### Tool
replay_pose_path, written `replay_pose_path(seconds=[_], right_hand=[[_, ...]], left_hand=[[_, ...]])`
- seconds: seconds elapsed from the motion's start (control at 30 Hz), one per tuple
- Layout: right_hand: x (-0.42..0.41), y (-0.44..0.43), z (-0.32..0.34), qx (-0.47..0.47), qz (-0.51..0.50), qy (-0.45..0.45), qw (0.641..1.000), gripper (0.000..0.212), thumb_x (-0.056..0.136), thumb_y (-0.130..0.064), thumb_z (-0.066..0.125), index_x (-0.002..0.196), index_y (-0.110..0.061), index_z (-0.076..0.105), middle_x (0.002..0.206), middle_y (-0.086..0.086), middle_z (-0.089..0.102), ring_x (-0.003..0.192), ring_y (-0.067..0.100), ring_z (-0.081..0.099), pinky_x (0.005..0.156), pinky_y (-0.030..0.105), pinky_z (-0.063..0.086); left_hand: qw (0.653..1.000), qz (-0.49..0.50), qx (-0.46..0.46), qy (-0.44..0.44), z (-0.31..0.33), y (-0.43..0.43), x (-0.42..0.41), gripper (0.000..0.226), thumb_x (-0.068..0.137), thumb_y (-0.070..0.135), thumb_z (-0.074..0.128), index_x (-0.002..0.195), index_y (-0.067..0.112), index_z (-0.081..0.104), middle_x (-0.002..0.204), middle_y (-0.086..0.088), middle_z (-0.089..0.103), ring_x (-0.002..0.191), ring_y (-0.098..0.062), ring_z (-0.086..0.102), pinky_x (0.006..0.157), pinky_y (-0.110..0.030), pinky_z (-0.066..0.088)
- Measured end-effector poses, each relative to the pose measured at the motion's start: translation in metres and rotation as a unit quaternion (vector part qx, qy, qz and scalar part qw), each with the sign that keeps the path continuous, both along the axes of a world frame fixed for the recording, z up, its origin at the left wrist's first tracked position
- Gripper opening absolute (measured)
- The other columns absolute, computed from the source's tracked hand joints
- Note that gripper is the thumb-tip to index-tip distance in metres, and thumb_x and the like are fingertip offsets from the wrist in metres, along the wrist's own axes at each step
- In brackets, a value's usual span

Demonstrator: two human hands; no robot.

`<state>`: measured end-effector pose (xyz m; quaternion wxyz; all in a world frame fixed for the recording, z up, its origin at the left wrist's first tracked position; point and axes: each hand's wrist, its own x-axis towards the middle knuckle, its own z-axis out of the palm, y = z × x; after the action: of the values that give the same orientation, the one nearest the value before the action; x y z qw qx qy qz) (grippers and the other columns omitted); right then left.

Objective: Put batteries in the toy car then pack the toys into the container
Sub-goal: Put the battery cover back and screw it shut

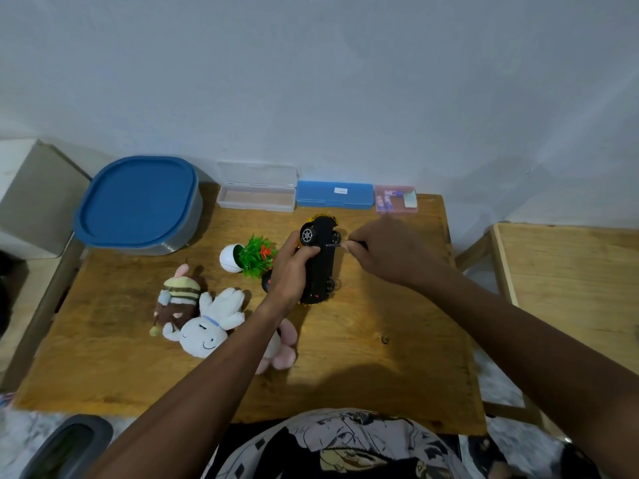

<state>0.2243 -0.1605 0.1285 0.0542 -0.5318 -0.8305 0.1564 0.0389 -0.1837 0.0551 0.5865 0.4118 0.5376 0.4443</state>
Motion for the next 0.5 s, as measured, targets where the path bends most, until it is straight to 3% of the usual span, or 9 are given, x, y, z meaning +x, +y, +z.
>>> replay_pose_path(seconds=[0.1,0.2,0.33,0.4,0.5], right_hand=[[-0.0026,0.0034,0.0012,-0.096,-0.060,0.055,0.992,0.040,0.100,-0.033,0.051,0.065,-0.016,0.063,0.059,0.003,0.060,0.049,0.013,0.050,0.059,0.033,0.049],[-0.0008,0.0060,0.0018,-0.138,-0.080,0.089,0.983,0.021,0.095,-0.031,0.059,0.086,-0.014,0.068,0.076,0.000,0.066,0.066,0.013,0.061,0.062,0.029,0.050],[0.0040,0.0037,0.0013,-0.086,-0.040,0.114,0.989,0.012,0.085,-0.017,0.072,0.091,-0.017,0.063,0.080,-0.014,0.058,0.075,0.004,0.058,0.064,0.013,0.045],[0.0053,0.0018,0.0011,-0.026,-0.015,0.093,0.995,0.004,0.087,-0.022,0.071,0.088,-0.019,0.069,0.077,-0.010,0.063,0.071,0.004,0.058,0.067,0.020,0.049],[0.0057,-0.0017,-0.0028,0.006,-0.002,0.022,1.000,0.025,0.096,-0.037,0.057,0.075,-0.024,0.065,0.062,-0.010,0.056,0.057,0.006,0.052,0.059,0.029,0.051]], left_hand=[[0.999,-0.022,0.011,0.026,0.0016,0.0006,-0.0027,0.028,0.091,0.019,0.055,0.118,0.014,0.063,0.100,-0.015,0.068,0.082,-0.022,0.070,0.068,-0.039,0.057],[1.000,-0.019,0.008,0.013,0.0012,-0.0018,-0.0014,0.025,0.096,0.011,0.053,0.119,0.010,0.062,0.099,-0.012,0.067,0.081,-0.017,0.069,0.066,-0.034,0.057],[1.000,-0.003,-0.010,-0.003,0.0025,-0.0021,0.0022,0.034,0.087,0.024,0.056,0.119,0.016,0.065,0.105,-0.014,0.068,0.092,-0.024,0.068,0.073,-0.040,0.057],[1.000,-0.001,-0.015,-0.004,0.0031,-0.0020,0.0022,0.037,0.084,0.026,0.056,0.118,0.017,0.065,0.104,-0.013,0.068,0.092,-0.026,0.067,0.071,-0.039,0.057],[1.000,-0.003,-0.017,-0.011,0.0039,-0.0015,0.0004,0.036,0.084,0.026,0.056,0.118,0.017,0.065,0.105,-0.015,0.068,0.091,-0.025,0.067,0.070,-0.038,0.057]])
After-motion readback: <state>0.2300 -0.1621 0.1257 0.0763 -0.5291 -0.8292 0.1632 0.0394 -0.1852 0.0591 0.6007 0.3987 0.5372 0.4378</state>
